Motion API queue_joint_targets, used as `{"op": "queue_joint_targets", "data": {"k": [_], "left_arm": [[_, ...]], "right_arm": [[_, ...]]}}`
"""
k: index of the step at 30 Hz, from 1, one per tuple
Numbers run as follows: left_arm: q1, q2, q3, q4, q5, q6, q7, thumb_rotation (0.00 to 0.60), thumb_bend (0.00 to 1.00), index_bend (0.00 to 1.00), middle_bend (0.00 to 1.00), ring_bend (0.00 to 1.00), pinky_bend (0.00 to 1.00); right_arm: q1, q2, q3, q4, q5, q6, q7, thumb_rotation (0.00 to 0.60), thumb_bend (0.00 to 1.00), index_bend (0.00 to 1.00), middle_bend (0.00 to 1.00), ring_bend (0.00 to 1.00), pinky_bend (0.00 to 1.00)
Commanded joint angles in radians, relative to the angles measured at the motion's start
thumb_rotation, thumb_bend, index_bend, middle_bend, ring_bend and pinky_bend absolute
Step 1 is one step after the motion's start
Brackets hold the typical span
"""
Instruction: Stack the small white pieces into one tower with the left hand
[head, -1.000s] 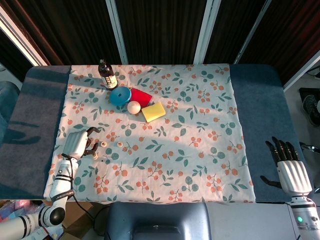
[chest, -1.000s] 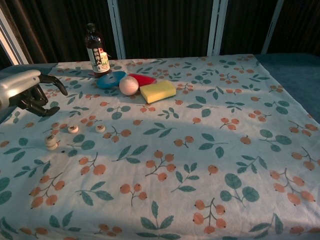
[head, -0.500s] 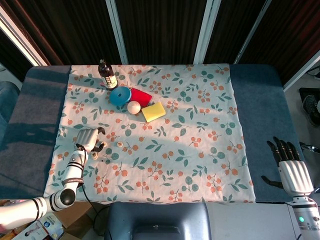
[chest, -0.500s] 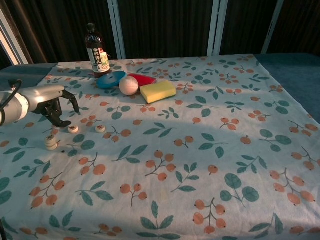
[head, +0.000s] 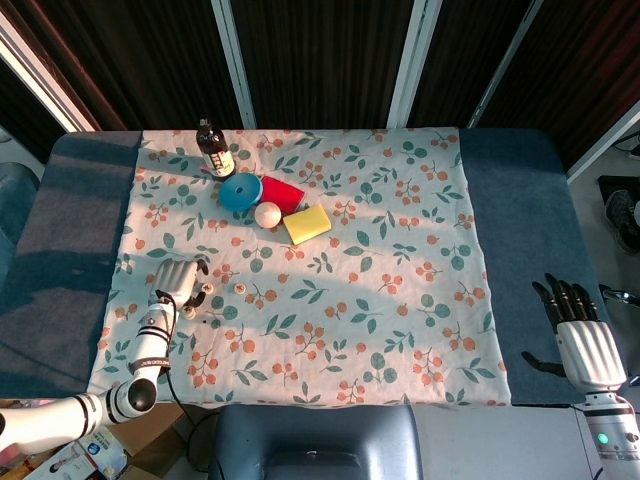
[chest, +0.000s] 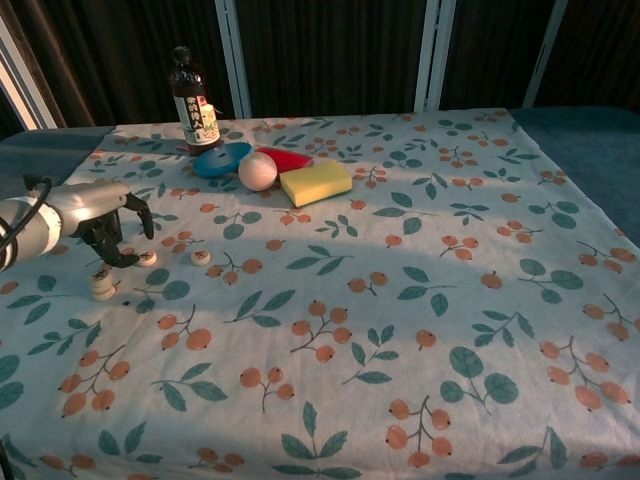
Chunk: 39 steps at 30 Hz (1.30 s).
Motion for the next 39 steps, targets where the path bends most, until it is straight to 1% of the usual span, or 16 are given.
{"op": "queue_joint_targets", "data": {"k": [1, 16, 21, 39], "left_arm": [[-0.001, -0.006, 0.004, 0.006, 0.006, 0.004, -0.003, 0.6, 0.36, 0.39, 1.0, 1.0, 1.0], [-0.008, -0.03, 0.015, 0.024, 0.01, 0.007, -0.006, 0.6, 0.35, 0.4, 1.0, 1.0, 1.0], [-0.011, -0.051, 0.019, 0.054, 0.008, 0.0, -0.009, 0.6, 0.36, 0.41, 1.0, 1.0, 1.0], [-0.005, -0.068, 0.017, 0.095, 0.026, -0.008, -0.036, 0.6, 0.36, 0.49, 1.0, 1.0, 1.0]], "right_arm": [[0.0, 0.0, 0.0, 0.0, 0.0, -0.001, 0.0, 0.6, 0.16, 0.0, 0.0, 0.0, 0.0], [-0.001, 0.001, -0.001, 0.0, -0.002, 0.003, 0.003, 0.6, 0.16, 0.0, 0.0, 0.0, 0.0], [-0.003, 0.003, -0.001, 0.0, -0.002, 0.005, 0.006, 0.6, 0.16, 0.0, 0.0, 0.0, 0.0], [-0.004, 0.002, 0.0, 0.001, -0.002, 0.008, 0.004, 0.6, 0.16, 0.0, 0.0, 0.0, 0.0]]}}
